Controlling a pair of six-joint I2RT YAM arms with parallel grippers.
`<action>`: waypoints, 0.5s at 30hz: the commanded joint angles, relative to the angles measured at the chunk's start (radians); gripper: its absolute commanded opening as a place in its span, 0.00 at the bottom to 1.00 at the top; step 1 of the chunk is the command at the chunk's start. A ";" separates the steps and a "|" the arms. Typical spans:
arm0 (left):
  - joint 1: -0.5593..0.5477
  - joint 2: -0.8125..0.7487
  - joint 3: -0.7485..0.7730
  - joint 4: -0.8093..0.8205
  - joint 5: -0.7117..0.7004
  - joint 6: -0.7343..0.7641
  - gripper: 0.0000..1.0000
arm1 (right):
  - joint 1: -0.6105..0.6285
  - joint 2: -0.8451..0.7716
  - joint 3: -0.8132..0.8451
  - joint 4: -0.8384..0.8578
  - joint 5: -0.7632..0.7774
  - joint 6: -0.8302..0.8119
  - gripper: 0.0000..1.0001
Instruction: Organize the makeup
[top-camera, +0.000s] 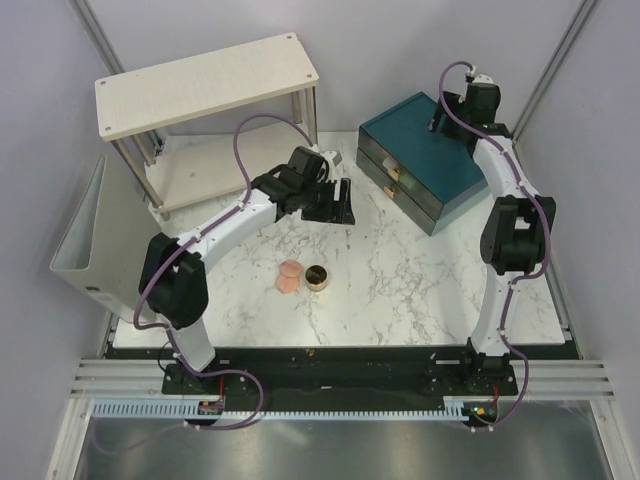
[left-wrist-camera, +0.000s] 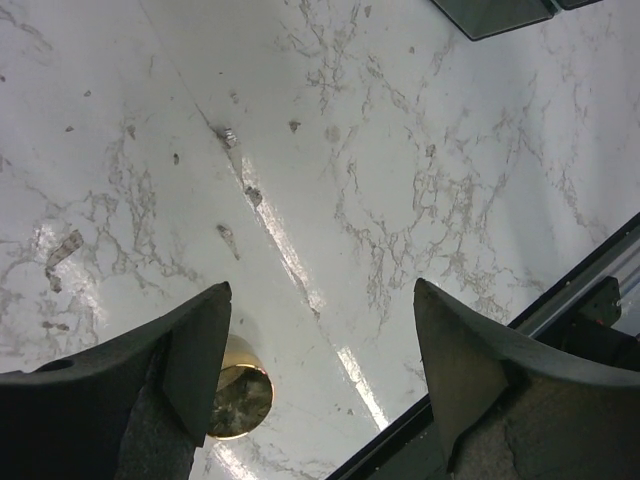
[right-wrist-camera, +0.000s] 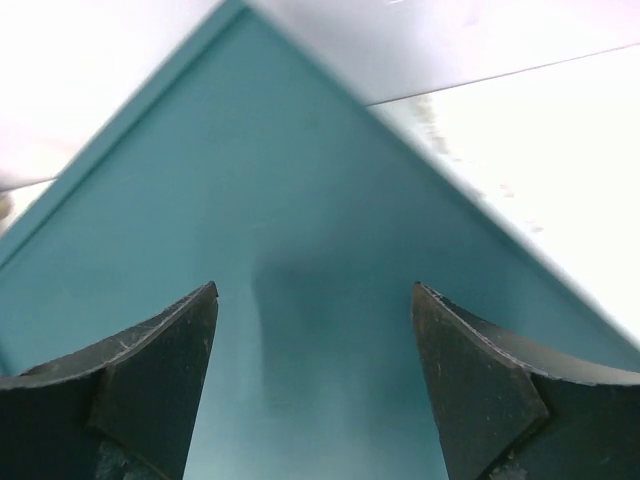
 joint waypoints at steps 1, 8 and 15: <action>-0.008 0.047 0.046 0.062 0.067 -0.066 0.80 | -0.042 0.014 0.044 -0.034 0.005 -0.021 0.87; -0.020 0.049 0.018 0.062 0.076 -0.078 0.80 | -0.080 0.055 0.070 0.015 -0.011 -0.038 0.89; -0.027 0.049 -0.016 0.069 0.082 -0.092 0.80 | -0.108 0.109 0.116 0.070 -0.047 -0.026 0.91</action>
